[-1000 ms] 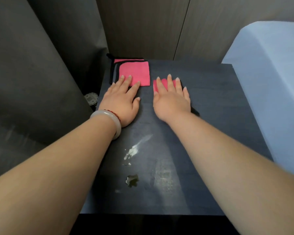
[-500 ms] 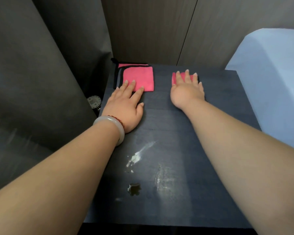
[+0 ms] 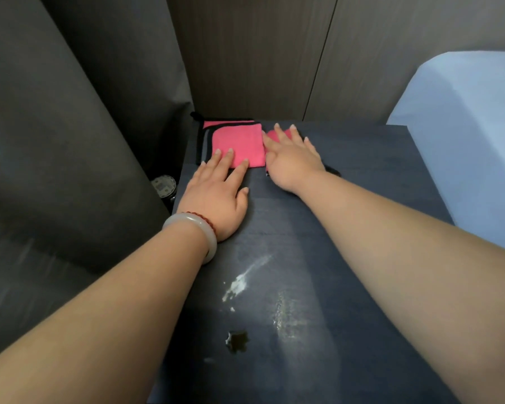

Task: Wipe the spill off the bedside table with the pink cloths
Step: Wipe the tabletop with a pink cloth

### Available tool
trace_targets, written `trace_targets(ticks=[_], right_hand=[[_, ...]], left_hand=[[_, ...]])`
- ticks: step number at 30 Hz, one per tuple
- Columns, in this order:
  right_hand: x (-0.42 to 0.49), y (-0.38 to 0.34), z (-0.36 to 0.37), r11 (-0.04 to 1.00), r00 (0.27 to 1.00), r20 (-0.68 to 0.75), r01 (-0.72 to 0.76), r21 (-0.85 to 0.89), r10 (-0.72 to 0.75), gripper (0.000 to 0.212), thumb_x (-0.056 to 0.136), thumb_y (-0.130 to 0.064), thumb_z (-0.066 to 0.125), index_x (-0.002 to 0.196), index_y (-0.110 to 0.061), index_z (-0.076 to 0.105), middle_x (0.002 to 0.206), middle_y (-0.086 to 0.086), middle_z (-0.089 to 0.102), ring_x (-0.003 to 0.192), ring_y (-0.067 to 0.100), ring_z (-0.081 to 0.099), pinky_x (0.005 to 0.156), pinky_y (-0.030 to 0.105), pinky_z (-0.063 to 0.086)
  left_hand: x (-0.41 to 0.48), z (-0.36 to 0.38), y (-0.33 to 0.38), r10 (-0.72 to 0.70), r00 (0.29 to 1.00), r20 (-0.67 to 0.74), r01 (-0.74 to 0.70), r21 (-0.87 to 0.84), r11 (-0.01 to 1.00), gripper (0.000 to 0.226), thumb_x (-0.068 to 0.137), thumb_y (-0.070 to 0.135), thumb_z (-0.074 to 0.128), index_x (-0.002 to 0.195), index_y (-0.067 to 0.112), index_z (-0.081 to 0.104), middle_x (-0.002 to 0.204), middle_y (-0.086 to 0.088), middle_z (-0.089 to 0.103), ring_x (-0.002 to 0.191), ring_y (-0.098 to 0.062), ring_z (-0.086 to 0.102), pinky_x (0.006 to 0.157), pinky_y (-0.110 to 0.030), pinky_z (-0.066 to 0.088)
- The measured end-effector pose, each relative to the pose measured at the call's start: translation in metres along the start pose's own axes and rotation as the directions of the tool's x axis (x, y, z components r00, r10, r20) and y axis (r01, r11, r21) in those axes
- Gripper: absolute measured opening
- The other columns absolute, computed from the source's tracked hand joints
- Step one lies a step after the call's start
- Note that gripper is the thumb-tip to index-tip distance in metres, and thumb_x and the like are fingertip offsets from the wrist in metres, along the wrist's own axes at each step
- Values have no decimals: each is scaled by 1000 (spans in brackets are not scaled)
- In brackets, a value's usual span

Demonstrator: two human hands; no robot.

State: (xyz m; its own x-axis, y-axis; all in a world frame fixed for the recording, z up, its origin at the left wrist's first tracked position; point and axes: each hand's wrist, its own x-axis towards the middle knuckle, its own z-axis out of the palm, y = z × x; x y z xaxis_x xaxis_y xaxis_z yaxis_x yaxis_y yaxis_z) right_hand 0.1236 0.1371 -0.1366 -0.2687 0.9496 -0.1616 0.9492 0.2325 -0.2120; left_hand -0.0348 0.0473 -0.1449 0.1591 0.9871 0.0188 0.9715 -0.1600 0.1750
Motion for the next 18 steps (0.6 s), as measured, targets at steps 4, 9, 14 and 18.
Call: trace_targets(ticks=[4, 9, 14, 18], right_hand=[[16, 39, -12, 981, 982, -32, -187, -41, 186, 58, 101, -34, 28, 155, -34, 7, 164, -2, -3, 150, 26, -4, 120, 45, 3], [10, 21, -5, 980, 978, -59, -199, -10, 198, 58, 100, -32, 30, 154, -37, 10, 164, -5, 0, 150, 25, -4, 119, 44, 3], [8, 27, -7, 999, 999, -33, 17, -30, -18, 55, 103, -31, 26, 155, -35, 11, 164, -4, 1, 150, 21, -3, 120, 42, 3], [37, 46, -18, 960, 961, -8, -277, -33, 277, 59, 100, -37, 30, 155, -37, 6, 164, -4, -4, 150, 26, -6, 120, 45, 2]], left_hand=[[0, 1, 0, 7, 1000, -8, -7, -11, 1000, 58, 100, 40, 28, 155, 26, 16, 164, -3, 5, 150, -22, -2, 120, -37, 0], [1, 1, -1, -6, 1000, -3, 6, -3, 1000, 58, 100, 41, 28, 155, 27, 14, 164, -3, 4, 149, -21, -2, 120, -37, 0], [1, 1, 1, 2, 1000, -6, -2, 4, 1000, 58, 100, 41, 28, 155, 27, 15, 164, -3, 5, 149, -21, -2, 120, -37, 1], [1, 2, 0, -3, 1000, -14, 3, -3, 1000, 57, 100, 40, 29, 154, 27, 16, 164, -2, 5, 150, -21, -1, 121, -37, 1]])
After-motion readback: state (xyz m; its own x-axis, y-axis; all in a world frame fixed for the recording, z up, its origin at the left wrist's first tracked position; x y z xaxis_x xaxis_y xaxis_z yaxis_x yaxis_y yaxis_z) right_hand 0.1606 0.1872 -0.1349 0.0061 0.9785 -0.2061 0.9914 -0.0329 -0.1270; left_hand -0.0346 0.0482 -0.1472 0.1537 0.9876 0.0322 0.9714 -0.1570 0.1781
